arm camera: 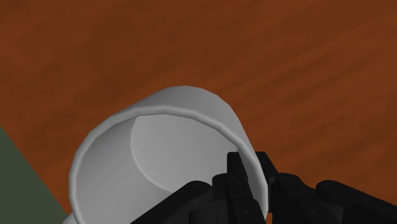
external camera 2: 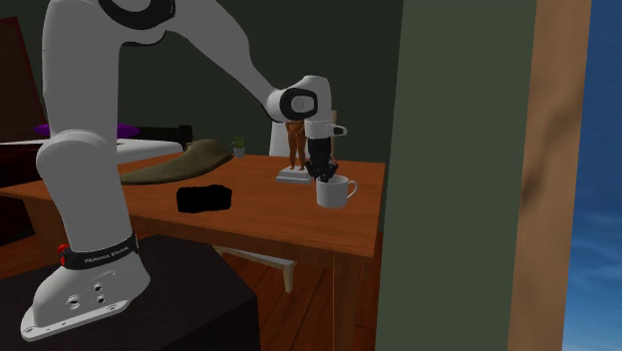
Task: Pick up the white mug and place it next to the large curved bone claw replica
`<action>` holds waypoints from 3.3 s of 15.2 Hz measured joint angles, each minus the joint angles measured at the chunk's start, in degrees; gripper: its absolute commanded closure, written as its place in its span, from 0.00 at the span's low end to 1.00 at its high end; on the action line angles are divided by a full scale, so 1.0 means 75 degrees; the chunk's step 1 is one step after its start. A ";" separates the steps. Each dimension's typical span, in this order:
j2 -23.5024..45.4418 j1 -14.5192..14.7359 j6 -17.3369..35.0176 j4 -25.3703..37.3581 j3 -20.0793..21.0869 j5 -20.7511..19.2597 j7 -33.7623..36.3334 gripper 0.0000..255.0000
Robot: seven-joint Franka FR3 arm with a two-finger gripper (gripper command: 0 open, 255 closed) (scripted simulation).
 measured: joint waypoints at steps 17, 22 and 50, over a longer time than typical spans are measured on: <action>-0.0785 0.0027 -0.1632 0.0857 -0.0021 -0.0129 0.0045 1.00; -0.0946 0.0036 -0.2097 0.1161 -0.0018 -0.0152 0.0057 1.00; -0.2162 0.0798 -0.3877 0.1671 0.0801 -0.0327 0.1624 1.00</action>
